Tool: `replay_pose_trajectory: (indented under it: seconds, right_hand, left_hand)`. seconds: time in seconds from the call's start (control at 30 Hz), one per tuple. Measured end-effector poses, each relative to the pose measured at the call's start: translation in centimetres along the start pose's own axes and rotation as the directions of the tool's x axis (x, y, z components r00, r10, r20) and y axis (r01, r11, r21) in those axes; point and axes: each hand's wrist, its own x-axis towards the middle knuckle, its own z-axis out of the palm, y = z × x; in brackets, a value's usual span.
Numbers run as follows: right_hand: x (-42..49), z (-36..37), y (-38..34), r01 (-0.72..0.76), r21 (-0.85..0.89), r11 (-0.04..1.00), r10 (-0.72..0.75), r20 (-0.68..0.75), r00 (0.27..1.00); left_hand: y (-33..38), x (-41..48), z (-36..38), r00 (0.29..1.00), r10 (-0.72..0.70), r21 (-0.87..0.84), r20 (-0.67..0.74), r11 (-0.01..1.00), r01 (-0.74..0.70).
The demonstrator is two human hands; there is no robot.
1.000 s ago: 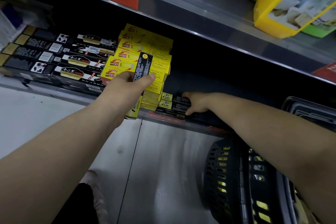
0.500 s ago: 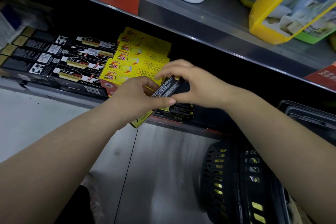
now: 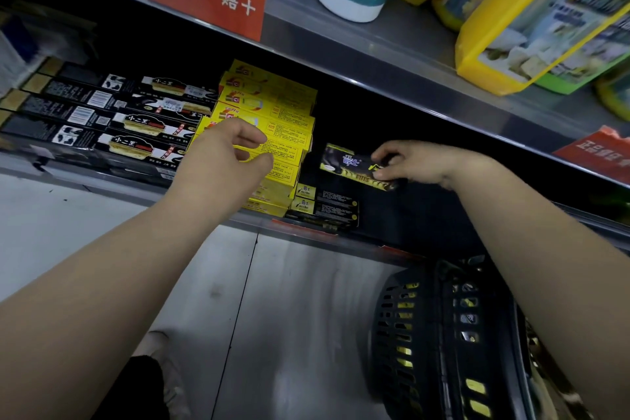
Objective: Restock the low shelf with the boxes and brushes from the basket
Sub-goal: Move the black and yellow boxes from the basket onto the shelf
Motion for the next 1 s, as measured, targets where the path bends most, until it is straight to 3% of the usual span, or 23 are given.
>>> replay_pose_trajectory:
  seconds: [0.1, 0.17, 0.4, 0.7, 0.77, 0.83, 0.93, 1.0]
  right_hand:
    - [2.4, 0.8, -0.3, -0.088, -0.371, 0.925, 0.073, -0.055, 0.996]
    - [3.9, 2.5, -0.6, -0.109, -0.497, 0.861, 0.091, -0.061, 0.994]
    - [7.3, 8.1, -0.4, -0.016, -0.471, 0.882, 0.039, 0.04, 0.998]
    - [5.8, 6.8, -1.3, 0.01, -0.457, 0.89, 0.034, 0.089, 0.995]
    - [4.9, 5.4, -3.0, 0.033, -0.394, 0.919, -0.041, -0.013, 0.999]
    - [3.6, 4.4, -4.9, 0.059, -0.158, 0.986, -0.068, -0.049, 0.996]
    - [1.1, 5.1, -6.8, -0.001, 0.262, 0.965, -0.046, 0.176, 0.983]
    - [0.5, 6.3, -7.1, -0.042, 0.335, 0.941, -0.047, 0.253, 0.966]
  left_hand:
    - [-0.3, 0.2, -0.1, 0.998, 0.009, 0.007, -0.058, 1.0, -0.009]
    - [-0.5, 0.4, -0.2, 0.996, 0.003, 0.023, -0.092, 1.0, -0.001]
    - [-1.0, 0.6, -0.2, 0.997, -0.023, 0.012, -0.078, 1.0, 0.024]
    - [-1.3, 0.8, -0.1, 0.995, -0.023, 0.071, -0.096, 0.997, 0.03]
    - [-1.5, 1.2, -0.4, 0.981, -0.038, 0.107, -0.189, 0.993, 0.059]
    - [-1.5, 1.5, -0.9, 0.96, -0.132, 0.082, -0.248, 0.984, 0.157]
    - [-1.3, 2.0, -0.8, 0.904, -0.393, -0.074, -0.17, 0.92, 0.386]
    - [-1.5, 2.1, -0.6, 0.886, -0.454, -0.128, -0.097, 0.888, 0.441]
